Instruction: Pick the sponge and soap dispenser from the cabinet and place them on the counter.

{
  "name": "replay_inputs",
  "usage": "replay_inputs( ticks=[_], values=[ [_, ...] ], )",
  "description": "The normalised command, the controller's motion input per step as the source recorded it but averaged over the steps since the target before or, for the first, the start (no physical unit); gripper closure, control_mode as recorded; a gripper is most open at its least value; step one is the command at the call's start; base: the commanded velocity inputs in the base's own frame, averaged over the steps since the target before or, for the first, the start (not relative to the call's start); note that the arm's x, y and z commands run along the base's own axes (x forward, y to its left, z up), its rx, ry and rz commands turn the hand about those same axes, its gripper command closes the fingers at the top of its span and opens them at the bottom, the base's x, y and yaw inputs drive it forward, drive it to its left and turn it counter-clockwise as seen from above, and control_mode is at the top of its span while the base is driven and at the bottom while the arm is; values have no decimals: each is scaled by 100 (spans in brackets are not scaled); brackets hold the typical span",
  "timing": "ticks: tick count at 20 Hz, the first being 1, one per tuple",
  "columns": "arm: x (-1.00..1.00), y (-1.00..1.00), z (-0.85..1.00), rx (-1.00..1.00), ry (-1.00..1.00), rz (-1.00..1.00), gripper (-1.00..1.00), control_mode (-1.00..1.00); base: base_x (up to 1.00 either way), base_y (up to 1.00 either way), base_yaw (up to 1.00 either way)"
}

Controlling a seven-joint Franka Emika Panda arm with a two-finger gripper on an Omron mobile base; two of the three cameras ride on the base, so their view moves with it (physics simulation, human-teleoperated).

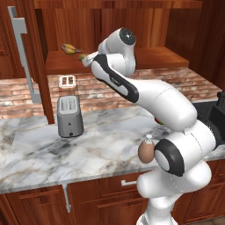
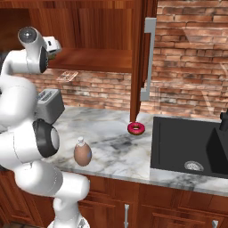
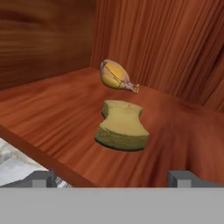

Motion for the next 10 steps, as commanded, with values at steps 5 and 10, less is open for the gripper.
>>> replay_inputs(
  ticks=[5, 10],
  values=[
    [23, 6, 7, 0, -1, 0, -100, -100, 0, 0, 0],
    [27, 8, 15, 0, 0, 0, -100, -100, 0, 0, 0]
  ],
)
